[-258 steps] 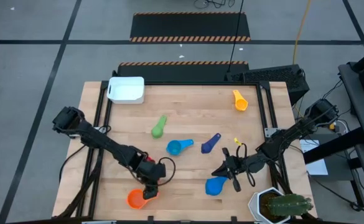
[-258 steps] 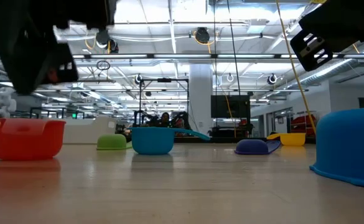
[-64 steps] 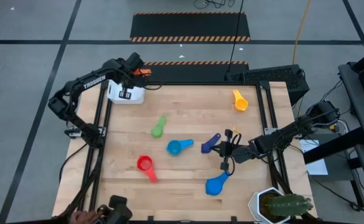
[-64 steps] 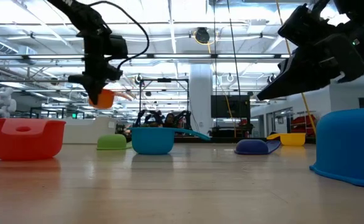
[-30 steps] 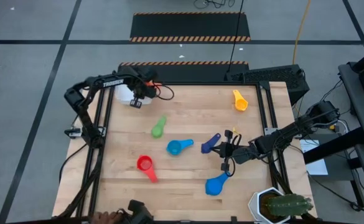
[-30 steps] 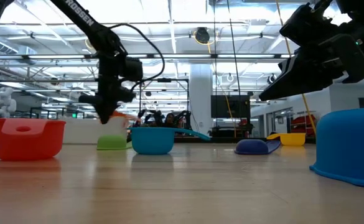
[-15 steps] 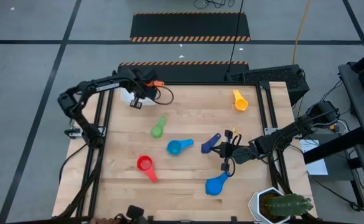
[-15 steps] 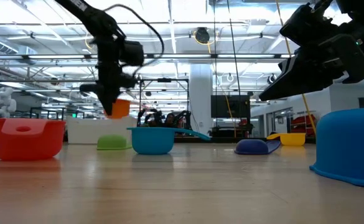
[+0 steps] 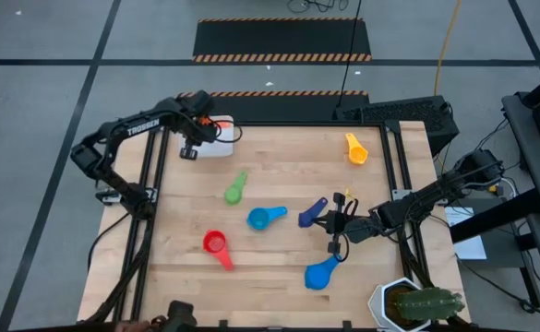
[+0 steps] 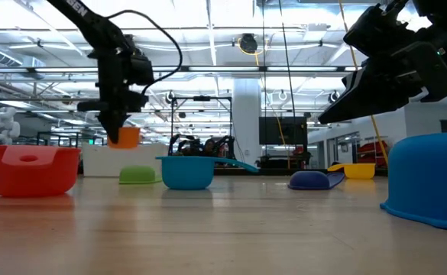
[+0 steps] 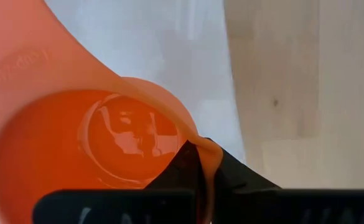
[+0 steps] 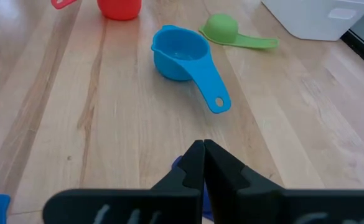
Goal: Nest measuring cups in basket
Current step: Put the orange measuring cup into the white bin, then stack the blue measuring cup into the orange measuring cup
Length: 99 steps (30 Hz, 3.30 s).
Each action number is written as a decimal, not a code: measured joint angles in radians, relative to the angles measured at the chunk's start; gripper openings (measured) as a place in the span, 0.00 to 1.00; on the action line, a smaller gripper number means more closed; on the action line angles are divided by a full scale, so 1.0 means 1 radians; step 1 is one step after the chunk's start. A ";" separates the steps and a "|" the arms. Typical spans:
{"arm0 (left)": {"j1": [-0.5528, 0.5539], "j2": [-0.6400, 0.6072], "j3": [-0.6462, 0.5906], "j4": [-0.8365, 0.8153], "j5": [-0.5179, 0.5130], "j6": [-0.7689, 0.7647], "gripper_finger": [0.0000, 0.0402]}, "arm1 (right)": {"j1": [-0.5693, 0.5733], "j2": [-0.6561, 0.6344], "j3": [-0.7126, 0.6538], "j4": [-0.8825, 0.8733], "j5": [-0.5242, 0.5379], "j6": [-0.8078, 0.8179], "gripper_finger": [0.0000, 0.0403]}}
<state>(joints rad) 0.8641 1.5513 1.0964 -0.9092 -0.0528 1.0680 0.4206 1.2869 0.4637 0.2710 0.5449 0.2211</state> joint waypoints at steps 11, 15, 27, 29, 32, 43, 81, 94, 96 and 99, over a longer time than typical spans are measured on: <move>-0.005 0.038 -0.056 0.077 0.006 0.015 0.02 | 0.000 0.000 0.000 0.000 -0.002 -0.001 0.00; -0.005 0.093 -0.056 0.085 0.004 0.045 0.06 | 0.000 0.000 0.000 0.000 -0.029 0.000 0.00; -0.005 0.134 -0.056 0.085 -0.037 0.056 0.05 | 0.000 0.000 0.000 0.000 -0.030 -0.001 0.00; -0.005 0.135 -0.056 0.090 -0.045 0.056 0.09 | 0.000 0.000 0.000 0.000 -0.030 -0.001 0.00; -0.005 0.134 -0.056 0.104 -0.049 0.052 0.17 | 0.000 0.000 0.000 0.000 -0.030 -0.002 0.00; -0.034 0.111 -0.039 0.097 -0.182 -0.028 0.33 | 0.000 0.000 0.000 0.000 -0.030 0.000 0.00; -1.125 -0.230 -0.019 0.301 -0.384 -1.103 0.19 | 0.217 0.003 0.345 -0.687 -0.388 0.652 0.38; -1.347 -0.230 -0.033 0.598 -0.501 -1.109 0.19 | 0.191 0.023 0.284 -0.772 -0.401 1.116 0.44; -1.358 -0.229 -0.047 0.632 -0.505 -1.102 0.19 | 0.187 0.023 0.254 -0.724 -0.431 1.129 0.45; -1.368 -0.229 -0.063 0.662 -0.525 -1.092 0.19 | 0.188 0.023 0.221 -0.632 -0.442 1.129 0.45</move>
<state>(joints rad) -0.5041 1.3224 1.0334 -0.2471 -0.5783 -0.0242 0.6085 1.3094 0.6843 -0.3610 0.1032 1.3502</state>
